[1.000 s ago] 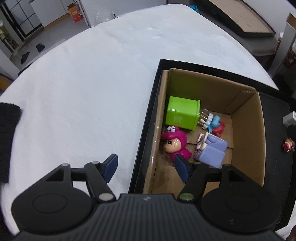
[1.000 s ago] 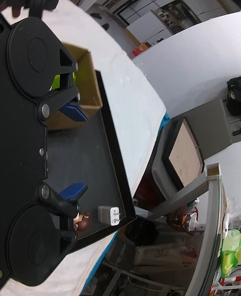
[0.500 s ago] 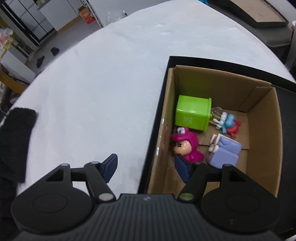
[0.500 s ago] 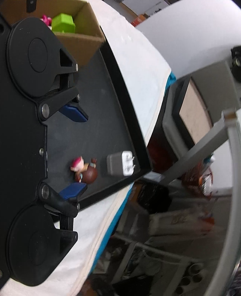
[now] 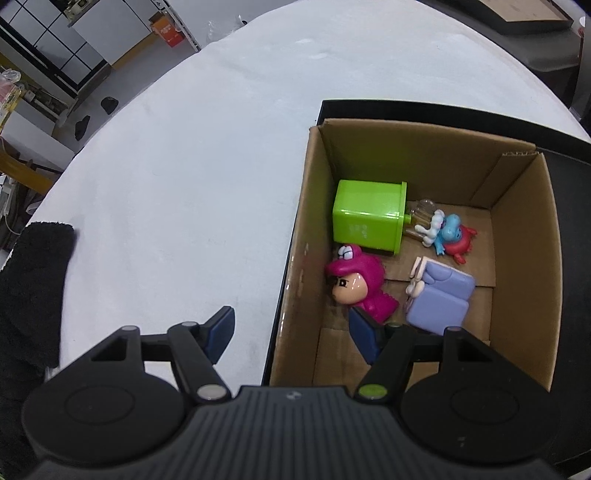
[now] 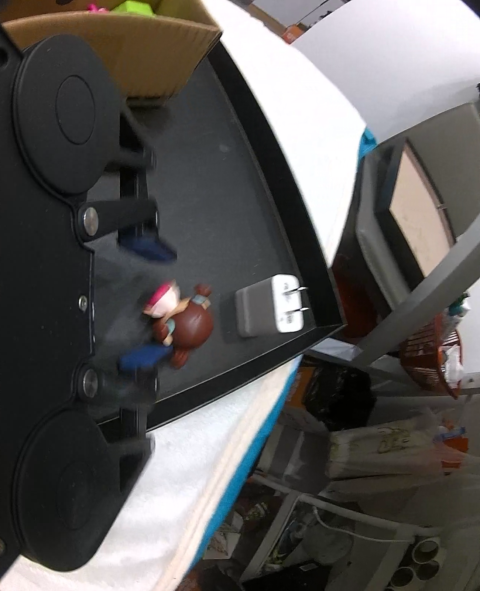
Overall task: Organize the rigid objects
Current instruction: 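Move the right gripper to the brown-haired girl figurine and grasp it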
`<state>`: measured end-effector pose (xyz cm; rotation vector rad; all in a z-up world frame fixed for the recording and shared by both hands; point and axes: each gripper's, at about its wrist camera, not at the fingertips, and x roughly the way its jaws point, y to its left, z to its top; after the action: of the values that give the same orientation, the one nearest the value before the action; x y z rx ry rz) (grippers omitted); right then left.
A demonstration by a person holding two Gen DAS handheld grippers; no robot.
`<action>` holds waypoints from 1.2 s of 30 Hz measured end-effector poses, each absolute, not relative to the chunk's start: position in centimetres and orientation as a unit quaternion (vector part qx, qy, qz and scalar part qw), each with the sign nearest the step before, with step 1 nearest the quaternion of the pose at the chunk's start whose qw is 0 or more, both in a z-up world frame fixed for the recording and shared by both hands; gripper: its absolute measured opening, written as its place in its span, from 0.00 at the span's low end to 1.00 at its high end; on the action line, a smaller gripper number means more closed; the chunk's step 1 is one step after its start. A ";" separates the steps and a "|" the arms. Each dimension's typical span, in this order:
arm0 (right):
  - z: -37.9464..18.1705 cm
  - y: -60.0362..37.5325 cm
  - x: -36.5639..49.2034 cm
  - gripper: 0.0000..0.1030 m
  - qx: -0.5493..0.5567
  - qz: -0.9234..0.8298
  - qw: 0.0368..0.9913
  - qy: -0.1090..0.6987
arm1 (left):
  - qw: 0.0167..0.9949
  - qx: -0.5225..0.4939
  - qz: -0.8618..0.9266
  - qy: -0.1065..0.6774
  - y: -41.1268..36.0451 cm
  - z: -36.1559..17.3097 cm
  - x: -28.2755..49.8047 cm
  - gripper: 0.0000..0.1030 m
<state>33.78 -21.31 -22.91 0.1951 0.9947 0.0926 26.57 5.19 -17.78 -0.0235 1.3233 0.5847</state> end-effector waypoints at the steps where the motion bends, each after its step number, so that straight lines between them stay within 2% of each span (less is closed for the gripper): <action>1: -22.9 -21.4 33.6 0.32 0.097 0.047 0.873 0.475 | 0.750 -0.011 0.267 0.605 5.2 -17.8 26.5 0.65; 2: -22.6 -21.5 33.6 0.31 0.095 0.047 0.875 0.472 | 0.750 -0.012 0.268 0.604 5.3 -17.8 26.4 0.65; 4: -22.0 -21.4 33.3 0.02 0.088 0.050 0.879 0.466 | 0.750 -0.016 0.269 0.604 5.5 -17.8 26.2 0.65; 16: -21.4 -20.8 32.0 0.00 0.084 0.039 0.882 0.462 | 0.762 -0.034 0.257 0.594 6.2 -17.7 25.3 0.65; 17: -21.4 -20.8 31.9 0.01 0.087 0.033 0.883 0.459 | 0.763 -0.031 0.253 0.593 6.1 -17.6 25.4 0.65; 19: -21.4 -20.7 32.0 0.11 0.091 0.007 0.886 0.455 | 0.767 -0.028 0.251 0.591 6.0 -17.5 25.4 0.65; 20: -21.4 -20.8 32.0 0.26 0.093 0.002 0.887 0.452 | 0.768 -0.028 0.249 0.589 6.0 -17.4 25.4 0.65; 21: -21.4 -20.8 32.1 0.36 0.094 -0.002 0.889 0.448 | 0.769 -0.030 0.247 0.589 6.0 -17.4 25.5 0.65; 24: -21.7 -20.6 32.4 0.42 0.092 -0.002 0.891 0.444 | 0.770 -0.031 0.243 0.589 6.0 -17.5 25.9 0.65; 28: -22.5 -20.5 33.1 0.43 0.077 -0.016 0.893 0.444 | 0.772 -0.032 0.242 0.587 5.9 -17.6 26.5 0.65; 32: -23.2 -20.8 33.9 0.54 0.079 -0.026 0.892 0.445 | 0.773 -0.029 0.241 0.586 6.0 -17.6 27.1 0.65; 36: -23.8 -20.9 35.0 0.54 0.096 -0.022 0.891 0.443 | 0.772 -0.027 0.242 0.587 6.1 -17.7 27.3 0.65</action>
<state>35.00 -20.86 -23.81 0.1997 0.9207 -0.0453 27.33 6.11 -17.71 -0.0583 1.2735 0.5250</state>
